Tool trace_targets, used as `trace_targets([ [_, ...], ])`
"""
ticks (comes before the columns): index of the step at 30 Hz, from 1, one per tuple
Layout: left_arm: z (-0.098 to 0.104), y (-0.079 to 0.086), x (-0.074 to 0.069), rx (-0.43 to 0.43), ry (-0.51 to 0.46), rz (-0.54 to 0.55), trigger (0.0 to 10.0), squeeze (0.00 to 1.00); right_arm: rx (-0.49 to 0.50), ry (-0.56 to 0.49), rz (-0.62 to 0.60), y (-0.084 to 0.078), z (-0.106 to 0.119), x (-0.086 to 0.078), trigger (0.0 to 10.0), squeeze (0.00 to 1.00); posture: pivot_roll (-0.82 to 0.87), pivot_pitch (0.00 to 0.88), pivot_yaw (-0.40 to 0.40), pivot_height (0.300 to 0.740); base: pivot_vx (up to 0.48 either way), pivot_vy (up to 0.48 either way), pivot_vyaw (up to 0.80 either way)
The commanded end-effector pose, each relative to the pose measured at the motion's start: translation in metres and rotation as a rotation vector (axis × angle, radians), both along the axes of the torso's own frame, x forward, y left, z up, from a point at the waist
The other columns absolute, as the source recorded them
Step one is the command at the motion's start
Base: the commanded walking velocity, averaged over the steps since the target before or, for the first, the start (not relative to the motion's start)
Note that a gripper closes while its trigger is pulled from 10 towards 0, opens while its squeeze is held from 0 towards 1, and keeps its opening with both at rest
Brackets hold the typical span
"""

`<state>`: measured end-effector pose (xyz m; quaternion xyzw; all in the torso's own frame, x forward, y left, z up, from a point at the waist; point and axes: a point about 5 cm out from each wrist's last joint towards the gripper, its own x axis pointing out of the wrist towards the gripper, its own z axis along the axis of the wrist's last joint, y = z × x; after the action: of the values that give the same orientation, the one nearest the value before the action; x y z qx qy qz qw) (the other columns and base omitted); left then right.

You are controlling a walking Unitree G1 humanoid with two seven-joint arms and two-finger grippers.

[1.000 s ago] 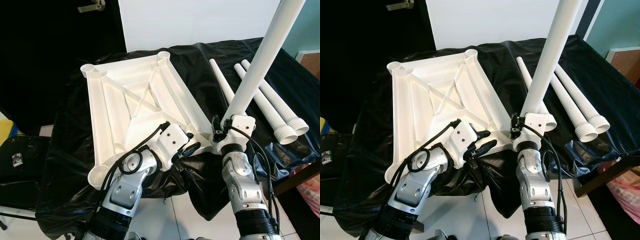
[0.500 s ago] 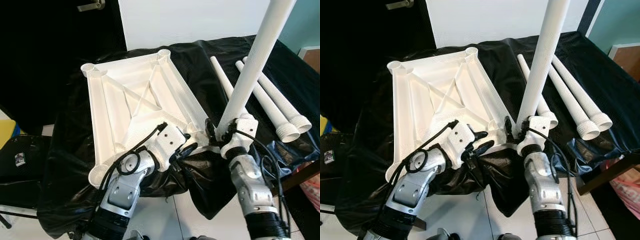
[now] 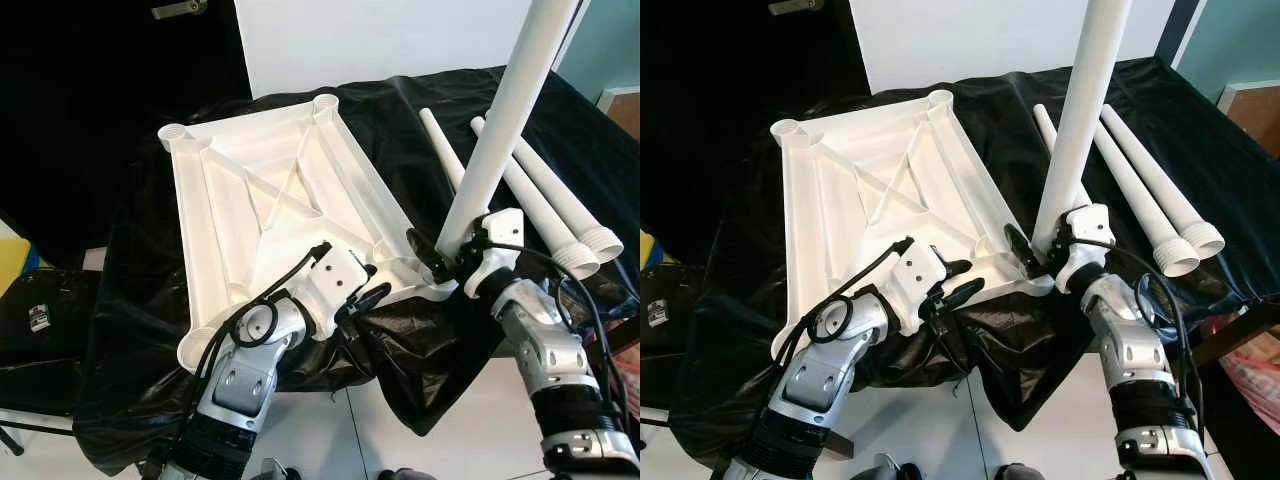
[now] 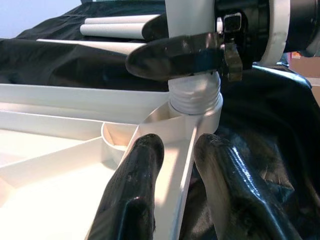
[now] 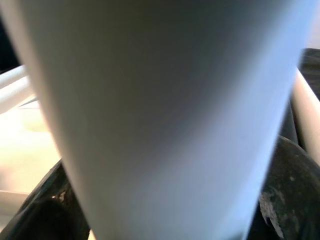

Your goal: Building children table

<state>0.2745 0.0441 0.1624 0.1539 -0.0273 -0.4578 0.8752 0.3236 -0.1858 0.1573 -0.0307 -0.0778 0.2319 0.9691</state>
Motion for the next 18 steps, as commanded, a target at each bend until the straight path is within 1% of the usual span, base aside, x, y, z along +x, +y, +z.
trace_targets([
  [1,-0.002,0.002,0.001,-0.01,-0.014,0.104,10.0,0.0,-0.042,0.03,0.069,0.007,-0.005,0.006,10.0,0.0,-0.03,0.087,0.002,0.74,0.0,0.0,0.0],
  [3,-0.004,0.002,0.001,-0.006,-0.01,0.104,10.0,0.0,-0.061,0.04,0.088,0.009,-0.007,0.009,10.0,0.0,-0.03,0.084,-0.001,0.74,0.0,0.0,0.0],
  [4,-0.007,0.002,0.0,0.0,-0.005,0.103,10.0,0.0,-0.076,0.05,0.101,0.009,-0.01,0.01,0.5,0.0,-0.03,0.08,-0.003,0.74,0.0,0.0,0.0],
  [5,-0.008,0.002,0.0,0.003,-0.003,0.103,10.0,0.0,-0.082,0.055,0.106,0.009,-0.011,0.011,0.5,0.0,-0.03,0.08,-0.003,0.74,0.0,0.0,0.0],
  [6,-0.01,0.001,0.001,0.008,-0.001,0.104,10.0,0.0,-0.077,0.061,0.105,0.009,-0.013,0.011,0.0,0.0,-0.03,0.074,-0.009,0.74,0.0,0.0,0.0],
  [15,-0.012,0.0,0.003,0.011,-0.005,0.113,10.0,0.0,-0.058,0.089,0.095,0.007,-0.022,0.007,0.0,0.0,-0.02,0.052,-0.01,0.74,0.0,0.0,0.0],
  [16,-0.01,0.0,0.005,0.005,-0.004,0.117,10.0,0.0,-0.042,0.103,0.073,0.007,-0.026,0.005,10.0,0.0,-0.03,0.047,-0.004,0.74,0.0,0.0,0.0],
  [18,-0.01,0.0,0.005,0.005,-0.004,0.117,10.0,0.0,-0.042,0.103,0.073,0.007,-0.026,0.005,10.0,0.0,-0.03,0.047,-0.004,0.74,0.0,0.0,0.0],
])
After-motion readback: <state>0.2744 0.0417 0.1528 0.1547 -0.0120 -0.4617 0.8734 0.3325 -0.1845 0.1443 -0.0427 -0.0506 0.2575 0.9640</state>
